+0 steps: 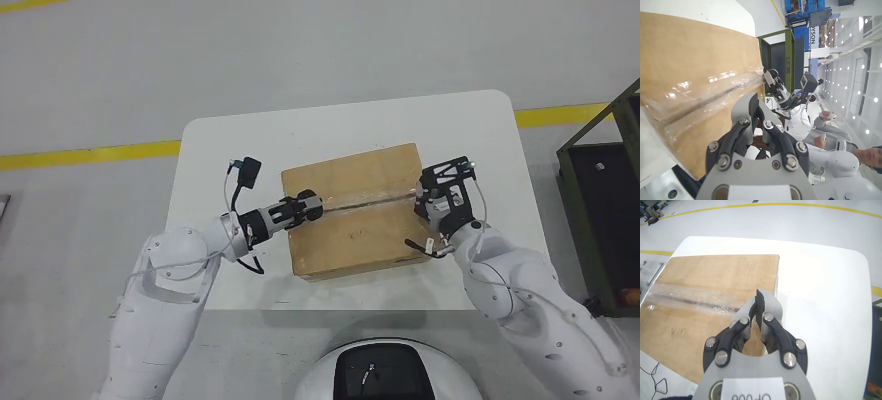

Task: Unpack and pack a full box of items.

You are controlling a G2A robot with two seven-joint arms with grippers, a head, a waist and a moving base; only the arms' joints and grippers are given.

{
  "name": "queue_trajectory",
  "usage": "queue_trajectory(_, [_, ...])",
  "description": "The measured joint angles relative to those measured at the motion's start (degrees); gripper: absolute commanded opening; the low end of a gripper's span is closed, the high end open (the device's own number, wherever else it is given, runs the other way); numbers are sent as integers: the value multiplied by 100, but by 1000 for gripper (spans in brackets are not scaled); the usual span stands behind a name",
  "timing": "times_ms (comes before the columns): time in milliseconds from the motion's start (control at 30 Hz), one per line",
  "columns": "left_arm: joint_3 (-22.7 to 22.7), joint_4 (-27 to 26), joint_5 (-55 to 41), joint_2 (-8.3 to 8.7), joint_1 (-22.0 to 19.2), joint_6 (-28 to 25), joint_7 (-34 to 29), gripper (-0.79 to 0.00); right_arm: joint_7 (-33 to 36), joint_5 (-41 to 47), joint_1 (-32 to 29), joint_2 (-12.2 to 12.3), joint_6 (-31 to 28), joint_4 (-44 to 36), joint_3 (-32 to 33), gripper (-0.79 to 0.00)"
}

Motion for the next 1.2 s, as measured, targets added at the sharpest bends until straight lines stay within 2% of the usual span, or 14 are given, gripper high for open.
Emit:
queue_trajectory(233, [274,268,334,-37,-174,91,10,-785,12,-52,13,-31,-6,18,-3,-785])
queue_trajectory(400, [357,430,490,-58,-271,382,96,-785,36,-67,17,-53,-22,34,2,-785])
queue_trajectory(500, [377,466,491,-70,-304,460,143,-785,40,-90,10,-65,-26,48,10,-760])
queue_trajectory(533, [384,470,502,-72,-307,473,145,-785,42,-92,6,-68,-27,51,14,-736])
queue_trajectory(600, [397,482,536,-74,-306,497,138,-785,48,-96,1,-76,-33,52,22,-582])
queue_trajectory(800, [411,485,611,-76,-309,520,90,-785,70,-115,6,-97,-51,48,62,-471])
queue_trajectory(933, [446,491,672,-80,-316,519,47,-785,100,-64,10,-108,-51,-25,142,-431])
queue_trajectory(1033, [465,506,681,-87,-327,525,39,-785,51,138,-25,-116,4,-140,304,-428])
queue_trajectory(1200, [523,520,712,-103,-344,532,37,-785,-17,785,-120,-122,169,-418,835,-493])
